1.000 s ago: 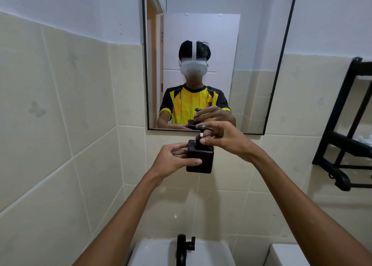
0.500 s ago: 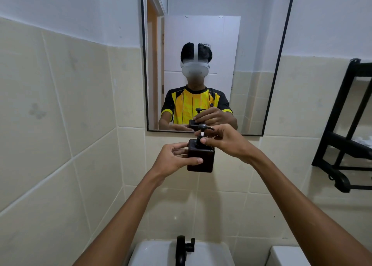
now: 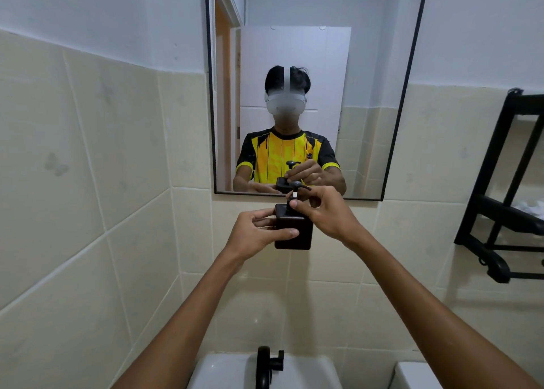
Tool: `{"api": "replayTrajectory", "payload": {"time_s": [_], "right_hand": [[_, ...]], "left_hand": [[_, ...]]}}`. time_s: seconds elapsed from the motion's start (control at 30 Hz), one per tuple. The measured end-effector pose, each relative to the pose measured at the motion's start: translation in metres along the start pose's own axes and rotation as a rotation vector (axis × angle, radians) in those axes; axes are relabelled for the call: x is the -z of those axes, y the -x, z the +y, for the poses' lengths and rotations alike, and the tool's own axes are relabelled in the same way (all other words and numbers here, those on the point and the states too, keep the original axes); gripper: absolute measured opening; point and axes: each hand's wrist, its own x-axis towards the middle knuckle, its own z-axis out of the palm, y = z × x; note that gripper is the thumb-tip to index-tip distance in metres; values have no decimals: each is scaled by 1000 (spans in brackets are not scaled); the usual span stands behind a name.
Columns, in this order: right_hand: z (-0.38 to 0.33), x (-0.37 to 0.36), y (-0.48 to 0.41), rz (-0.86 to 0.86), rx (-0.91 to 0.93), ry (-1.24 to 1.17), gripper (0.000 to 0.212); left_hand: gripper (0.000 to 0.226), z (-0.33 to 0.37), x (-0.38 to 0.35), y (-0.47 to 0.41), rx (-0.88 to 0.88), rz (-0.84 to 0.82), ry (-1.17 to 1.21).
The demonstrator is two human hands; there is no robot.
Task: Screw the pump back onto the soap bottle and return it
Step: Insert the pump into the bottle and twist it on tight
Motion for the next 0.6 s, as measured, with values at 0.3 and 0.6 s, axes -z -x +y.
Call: {"api": "replayTrajectory", "payload": {"time_s": [0.3, 0.6], "right_hand": [[4, 27, -14, -280, -41, -423, 35], [2, 11, -15, -207, -91, -526, 32]], "left_hand": [[68, 7, 7, 1, 13, -65, 13], [54, 6, 7, 8, 21, -34, 8]]}}
